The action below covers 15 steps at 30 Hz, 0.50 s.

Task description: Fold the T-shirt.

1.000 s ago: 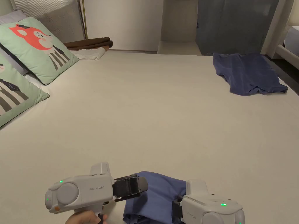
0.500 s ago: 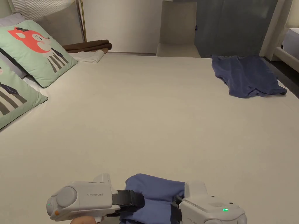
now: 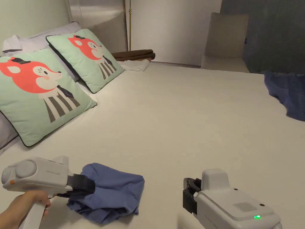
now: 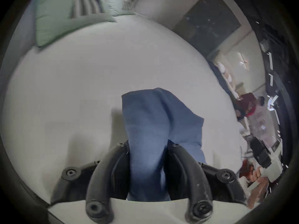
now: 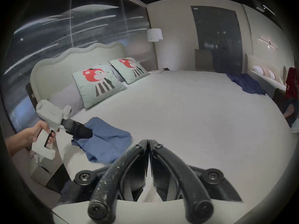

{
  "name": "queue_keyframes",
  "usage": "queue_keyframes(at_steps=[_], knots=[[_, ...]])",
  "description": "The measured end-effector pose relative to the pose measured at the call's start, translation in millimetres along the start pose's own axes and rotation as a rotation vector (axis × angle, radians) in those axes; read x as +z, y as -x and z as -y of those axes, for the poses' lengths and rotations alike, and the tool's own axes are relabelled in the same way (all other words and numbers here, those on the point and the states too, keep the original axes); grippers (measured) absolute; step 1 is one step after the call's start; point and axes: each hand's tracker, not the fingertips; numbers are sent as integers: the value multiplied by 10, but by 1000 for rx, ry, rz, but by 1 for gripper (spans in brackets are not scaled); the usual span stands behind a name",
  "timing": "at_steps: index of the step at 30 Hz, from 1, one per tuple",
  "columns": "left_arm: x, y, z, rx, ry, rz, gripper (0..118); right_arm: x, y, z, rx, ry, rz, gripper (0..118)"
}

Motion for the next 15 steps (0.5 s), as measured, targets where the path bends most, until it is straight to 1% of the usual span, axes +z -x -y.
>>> queue_keyframes(at_steps=[5,9,11,12,13,14,15], knots=[[421,876,-310,72,-83,-172,33,-265,311,-47,18,20,-47,0],[652,1196,-399,97,-124,-289,33,-410,439,-60,32,39,-68,0],[707,1236,-400,86,-140,-298,36,-459,463,-66,38,42,-70,0],[723,1238,-384,85,-147,-293,48,-480,469,-74,38,43,-68,0],[733,1230,-370,86,-153,-290,63,-489,467,-78,39,44,-66,0],[734,1190,-338,89,-170,-293,80,-495,466,-85,41,42,-62,0],[729,1169,-339,83,-199,-319,101,-496,464,-93,43,39,-57,0]])
